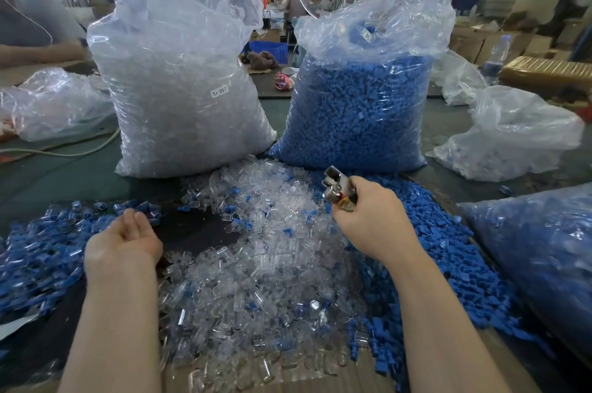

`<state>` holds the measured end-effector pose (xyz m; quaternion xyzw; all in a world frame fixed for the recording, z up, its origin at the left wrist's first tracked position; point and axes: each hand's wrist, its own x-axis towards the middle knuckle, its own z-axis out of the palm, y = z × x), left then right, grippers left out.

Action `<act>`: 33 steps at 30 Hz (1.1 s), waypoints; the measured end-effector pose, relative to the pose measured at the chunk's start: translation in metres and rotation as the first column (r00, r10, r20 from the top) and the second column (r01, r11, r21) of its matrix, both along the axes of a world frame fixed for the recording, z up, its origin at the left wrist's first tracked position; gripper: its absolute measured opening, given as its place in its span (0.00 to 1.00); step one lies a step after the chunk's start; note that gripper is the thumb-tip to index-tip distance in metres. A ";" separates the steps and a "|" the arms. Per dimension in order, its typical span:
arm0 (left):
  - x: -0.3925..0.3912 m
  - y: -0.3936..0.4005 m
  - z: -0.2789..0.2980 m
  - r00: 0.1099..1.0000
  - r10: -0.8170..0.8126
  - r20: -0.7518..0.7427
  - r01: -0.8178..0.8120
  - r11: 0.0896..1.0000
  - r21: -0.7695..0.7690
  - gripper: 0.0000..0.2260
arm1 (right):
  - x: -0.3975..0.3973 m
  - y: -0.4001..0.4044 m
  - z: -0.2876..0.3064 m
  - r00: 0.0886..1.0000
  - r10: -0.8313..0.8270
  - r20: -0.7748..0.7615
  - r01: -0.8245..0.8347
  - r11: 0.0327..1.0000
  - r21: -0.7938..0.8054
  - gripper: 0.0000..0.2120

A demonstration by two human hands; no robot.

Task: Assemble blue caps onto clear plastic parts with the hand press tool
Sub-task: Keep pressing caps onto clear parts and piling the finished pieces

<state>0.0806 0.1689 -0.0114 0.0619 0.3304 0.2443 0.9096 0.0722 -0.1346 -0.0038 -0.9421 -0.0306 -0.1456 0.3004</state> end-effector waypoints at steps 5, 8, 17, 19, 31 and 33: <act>0.004 -0.025 0.010 0.963 -0.261 -0.068 0.269 0.925 0.267 0.04 | 0.000 0.005 0.001 1.000 0.000 0.006 0.000 1.000 -0.019 0.12; 0.000 -0.056 0.027 0.810 -0.538 -0.236 0.563 0.595 0.574 0.07 | 0.000 0.009 0.002 1.000 -0.002 0.019 0.003 0.998 -0.060 0.11; -0.018 -0.144 0.033 0.522 -0.670 -0.528 0.562 -0.195 0.804 0.13 | -0.003 0.019 0.007 0.994 0.038 0.101 -0.023 0.989 -0.149 0.07; -0.019 -0.147 0.034 0.578 -0.647 -0.497 0.533 -0.161 0.830 0.09 | -0.003 0.018 0.006 0.992 0.052 0.114 -0.030 0.981 -0.190 0.07; -0.008 -0.116 0.028 0.773 -0.519 -0.365 0.489 0.121 0.864 0.12 | -0.004 0.013 0.004 0.998 0.051 0.041 -0.037 0.959 -0.282 0.22; -0.001 -0.104 0.018 0.785 -0.364 -0.501 0.498 -0.110 0.860 0.16 | -0.003 0.014 0.003 1.000 0.005 0.002 -0.005 0.964 -0.265 0.20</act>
